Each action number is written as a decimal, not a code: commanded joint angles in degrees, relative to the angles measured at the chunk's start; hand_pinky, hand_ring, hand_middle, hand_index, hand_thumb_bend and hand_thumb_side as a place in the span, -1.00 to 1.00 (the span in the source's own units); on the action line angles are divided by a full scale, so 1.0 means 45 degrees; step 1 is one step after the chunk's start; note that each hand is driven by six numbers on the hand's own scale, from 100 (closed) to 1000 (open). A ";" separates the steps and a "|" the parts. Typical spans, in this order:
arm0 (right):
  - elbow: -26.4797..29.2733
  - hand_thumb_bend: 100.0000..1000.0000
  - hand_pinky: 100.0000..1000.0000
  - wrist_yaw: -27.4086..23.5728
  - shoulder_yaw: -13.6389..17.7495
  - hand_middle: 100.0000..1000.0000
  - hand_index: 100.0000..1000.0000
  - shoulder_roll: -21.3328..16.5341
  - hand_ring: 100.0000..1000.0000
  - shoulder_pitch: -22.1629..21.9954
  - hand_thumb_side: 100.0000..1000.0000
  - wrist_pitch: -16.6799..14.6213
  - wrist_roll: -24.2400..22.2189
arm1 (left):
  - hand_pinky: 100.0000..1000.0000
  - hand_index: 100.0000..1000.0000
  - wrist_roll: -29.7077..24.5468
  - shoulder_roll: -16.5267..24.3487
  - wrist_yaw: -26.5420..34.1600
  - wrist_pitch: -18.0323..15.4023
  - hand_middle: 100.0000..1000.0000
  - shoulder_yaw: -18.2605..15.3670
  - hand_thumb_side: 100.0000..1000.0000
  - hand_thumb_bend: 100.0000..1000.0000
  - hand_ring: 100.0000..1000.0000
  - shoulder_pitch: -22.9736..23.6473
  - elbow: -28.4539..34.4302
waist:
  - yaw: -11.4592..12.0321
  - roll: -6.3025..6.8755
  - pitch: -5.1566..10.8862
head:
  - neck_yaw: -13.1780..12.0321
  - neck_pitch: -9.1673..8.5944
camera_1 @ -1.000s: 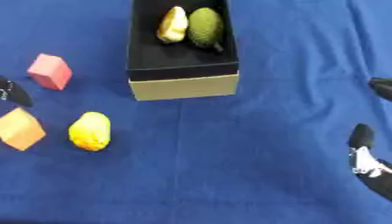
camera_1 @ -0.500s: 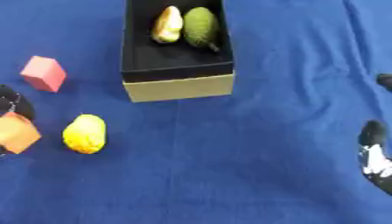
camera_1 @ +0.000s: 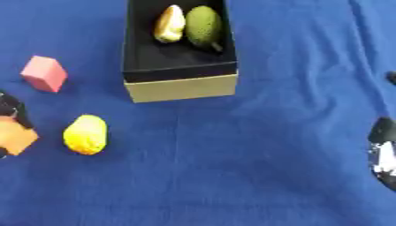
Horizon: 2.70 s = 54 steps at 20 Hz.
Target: Pick up objects on the table and place them in the box.
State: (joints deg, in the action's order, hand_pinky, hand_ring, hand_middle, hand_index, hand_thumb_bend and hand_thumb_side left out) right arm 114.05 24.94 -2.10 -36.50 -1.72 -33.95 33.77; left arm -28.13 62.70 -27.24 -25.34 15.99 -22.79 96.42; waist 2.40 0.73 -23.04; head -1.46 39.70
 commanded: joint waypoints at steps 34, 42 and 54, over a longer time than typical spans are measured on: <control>0.0120 -1.00 0.50 -0.3213 0.0185 0.42 0.62 -0.0946 0.53 0.2273 -0.06 -0.0679 -0.2323 | 0.47 0.39 -0.0196 -0.2115 0.2297 0.1336 -0.06 -0.0636 -1.00 -0.97 0.09 -0.7052 -0.2225 | -0.2555 0.0849 -0.0156 | -0.2205 -0.0983; 0.0120 -1.00 0.50 -0.4440 0.0439 0.42 0.62 -0.0787 0.52 0.2637 -0.06 -0.0386 -0.3247 | 0.48 0.40 -0.0388 -0.2956 0.2347 0.0974 -0.07 -0.0250 -1.00 -1.00 0.09 -0.8639 -0.3132 | -0.2845 0.1018 -0.0211 | -0.2540 -0.1050; 0.0120 -1.00 0.50 -0.5413 0.0668 0.42 0.62 -0.0651 0.52 0.3059 -0.06 -0.0247 -0.3958 | 0.51 0.42 -0.1246 -0.3774 0.3025 0.1024 -0.06 0.0630 -1.00 -1.00 0.09 -0.8521 -0.3381 | -0.3215 0.1146 -0.0350 | -0.2670 -0.0975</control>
State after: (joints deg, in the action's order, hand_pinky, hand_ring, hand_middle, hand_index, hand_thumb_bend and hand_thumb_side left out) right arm 114.04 1.21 0.10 -38.58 11.62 -35.04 16.37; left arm -33.28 44.96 -13.94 -20.72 19.01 -60.46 81.07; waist -12.03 6.24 -25.78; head -13.45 35.71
